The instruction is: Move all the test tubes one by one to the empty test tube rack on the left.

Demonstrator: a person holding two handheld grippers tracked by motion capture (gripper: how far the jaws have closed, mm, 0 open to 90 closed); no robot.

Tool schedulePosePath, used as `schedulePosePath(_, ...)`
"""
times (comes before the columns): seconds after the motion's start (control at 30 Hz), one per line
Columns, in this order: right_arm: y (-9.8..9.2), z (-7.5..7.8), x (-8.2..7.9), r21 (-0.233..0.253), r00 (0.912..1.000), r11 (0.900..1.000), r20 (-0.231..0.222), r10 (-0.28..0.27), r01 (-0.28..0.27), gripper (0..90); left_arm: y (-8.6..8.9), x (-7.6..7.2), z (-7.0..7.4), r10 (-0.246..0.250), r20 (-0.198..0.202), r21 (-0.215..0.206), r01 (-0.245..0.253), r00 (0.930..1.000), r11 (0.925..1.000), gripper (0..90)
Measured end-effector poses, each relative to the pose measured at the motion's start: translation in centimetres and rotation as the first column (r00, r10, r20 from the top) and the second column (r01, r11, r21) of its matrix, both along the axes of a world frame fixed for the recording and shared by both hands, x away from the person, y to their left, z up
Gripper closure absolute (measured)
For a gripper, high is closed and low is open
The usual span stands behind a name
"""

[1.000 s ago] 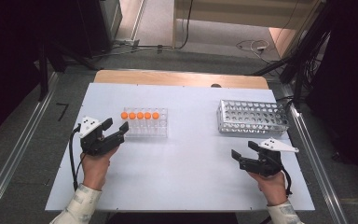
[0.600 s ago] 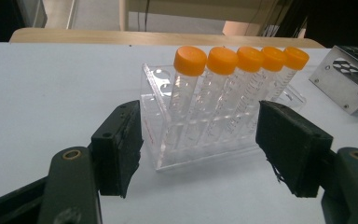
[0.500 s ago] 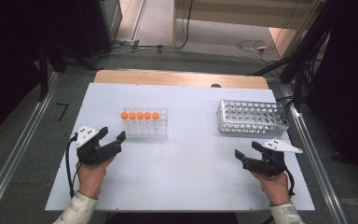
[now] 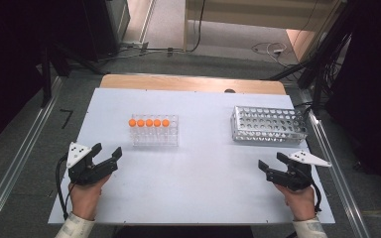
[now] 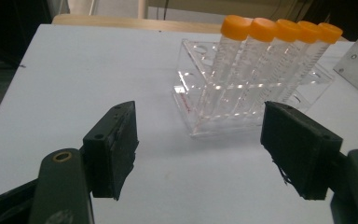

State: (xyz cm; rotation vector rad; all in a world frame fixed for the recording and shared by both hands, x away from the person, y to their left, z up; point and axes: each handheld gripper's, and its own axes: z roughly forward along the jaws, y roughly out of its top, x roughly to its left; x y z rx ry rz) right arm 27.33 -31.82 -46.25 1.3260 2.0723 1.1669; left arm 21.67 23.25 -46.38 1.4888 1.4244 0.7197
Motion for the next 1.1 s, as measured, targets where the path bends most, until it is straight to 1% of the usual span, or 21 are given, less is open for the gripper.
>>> schedulePosePath(0.1,-0.5,-0.1,-0.1,0.001,0.9999,1.000,0.001,-0.011,0.011,18.4,0.3,-0.3,-0.2,0.005,-0.003,-0.001,-0.005,1.0000,1.0000,26.4)
schedulePosePath(0.3,-1.8,-0.4,-0.3,0.003,0.9990,0.999,-0.002,-0.044,0.044,18.4,0.9,-0.8,-0.8,0.022,-0.032,0.000,-0.022,0.9993,0.9998,25.0)
schedulePosePath(0.4,-2.4,-0.6,-0.4,-0.006,0.9978,0.998,-0.003,-0.066,0.066,18.4,1.4,-1.2,-1.1,0.039,-0.039,0.001,-0.039,0.9985,0.9993,24.9)
schedulePosePath(0.57,-3.7,-0.9,-0.5,-0.009,0.9949,0.995,-0.011,-0.100,0.100,18.4,2.3,-1.8,-1.6,0.075,-0.044,0.000,-0.075,0.9962,0.9971,24.9)
schedulePosePath(0.63,-4.1,-1.1,-0.5,-0.019,0.9932,0.993,-0.014,-0.115,0.115,18.3,2.7,-2.0,-1.8,0.088,-0.047,0.001,-0.088,0.9950,0.9961,24.9)
schedulePosePath(0.8,-5.3,-1.8,-0.4,-0.025,0.9879,0.988,-0.034,-0.151,0.150,18.3,3.3,-2.5,-2.2,0.114,-0.045,0.006,-0.114,0.9925,0.9935,24.8)
schedulePosePath(0.87,-5.7,-2.1,-0.4,-0.027,0.9848,0.986,-0.044,-0.168,0.167,17.6,3.4,-2.6,-2.3,0.115,-0.050,0.008,-0.115,0.9921,0.9933,24.8)
schedulePosePath(0.9,-5.8,-2.3,-0.4,-0.028,0.9849,0.986,-0.045,-0.167,0.166,16.8,3.4,-2.6,-2.4,0.116,-0.051,0.010,-0.116,0.9919,0.9932,24.5)
schedulePosePath(0.97,-6.1,-2.7,-0.3,-0.040,0.9821,0.983,-0.053,-0.181,0.179,15.6,3.4,-2.6,-2.4,0.117,-0.048,0.008,-0.117,0.9920,0.9932,23.6)
schedulePosePath(1.1,-6.7,-3.5,0.2,-0.050,0.9762,0.980,-0.086,-0.199,0.195,14.0,3.5,-2.5,-2.6,0.126,-0.045,0.014,-0.126,0.9910,0.9919,23.7)
